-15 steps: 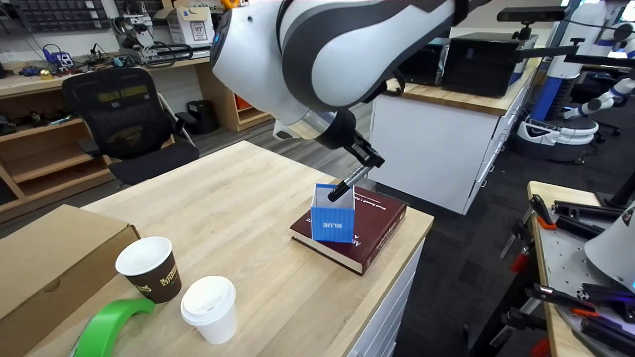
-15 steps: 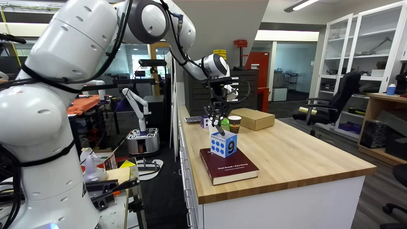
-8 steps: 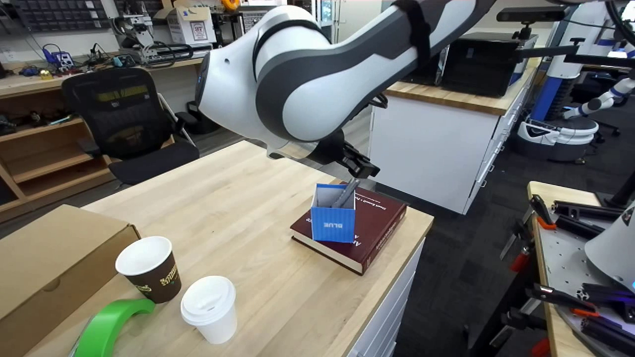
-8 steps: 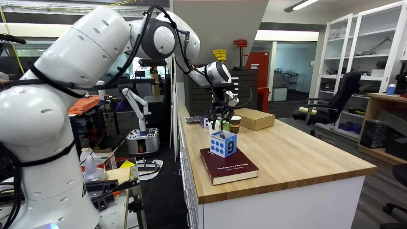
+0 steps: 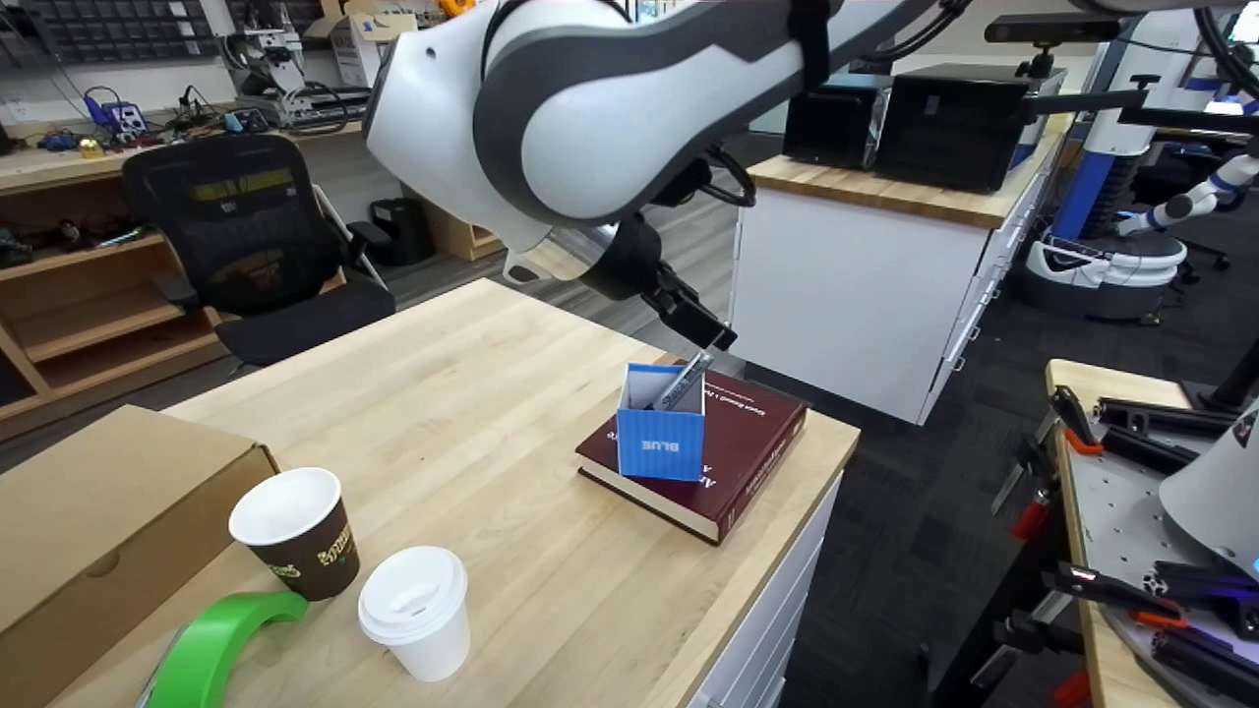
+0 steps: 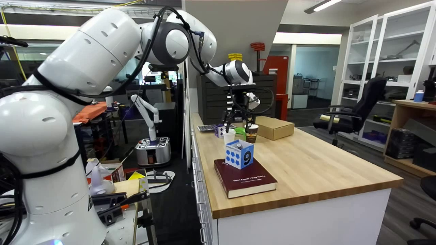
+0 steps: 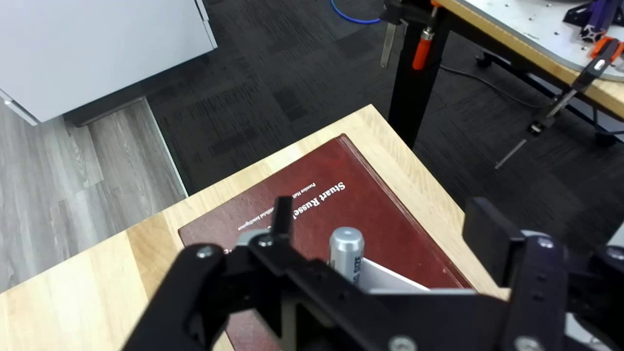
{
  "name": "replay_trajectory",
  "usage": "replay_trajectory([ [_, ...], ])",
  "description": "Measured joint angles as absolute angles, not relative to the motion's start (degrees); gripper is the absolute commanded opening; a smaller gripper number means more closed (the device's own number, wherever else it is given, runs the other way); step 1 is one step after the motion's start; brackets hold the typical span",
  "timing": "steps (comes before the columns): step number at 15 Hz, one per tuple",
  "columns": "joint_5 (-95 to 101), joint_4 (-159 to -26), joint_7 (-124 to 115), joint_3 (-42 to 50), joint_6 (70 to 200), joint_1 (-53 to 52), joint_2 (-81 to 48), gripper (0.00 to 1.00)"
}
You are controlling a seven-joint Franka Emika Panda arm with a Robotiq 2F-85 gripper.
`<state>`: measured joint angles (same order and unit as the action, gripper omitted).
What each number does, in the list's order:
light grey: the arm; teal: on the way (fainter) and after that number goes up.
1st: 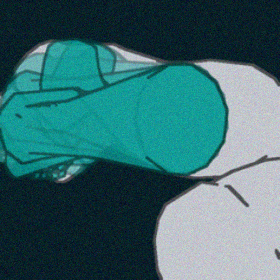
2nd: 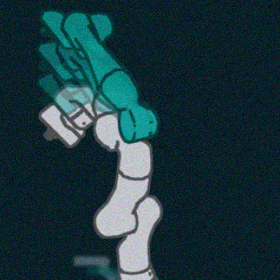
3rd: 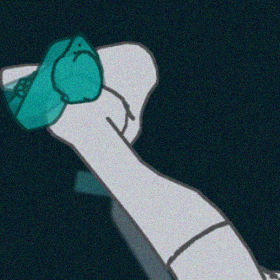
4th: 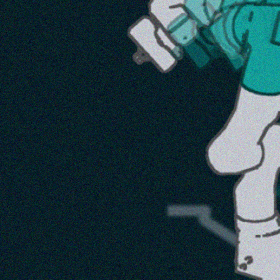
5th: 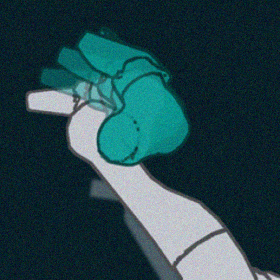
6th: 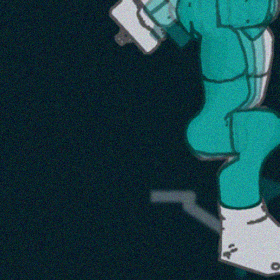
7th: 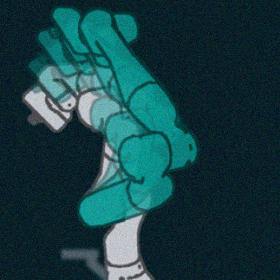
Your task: Put the marker inside the blue and white box
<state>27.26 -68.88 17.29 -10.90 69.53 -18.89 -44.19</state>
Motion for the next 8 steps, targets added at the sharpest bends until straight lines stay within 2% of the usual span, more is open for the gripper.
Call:
replay_trajectory([
  [8, 16.1, -71.5, 16.9, -10.9, 76.5, -13.4, -38.3, 1.00],
])
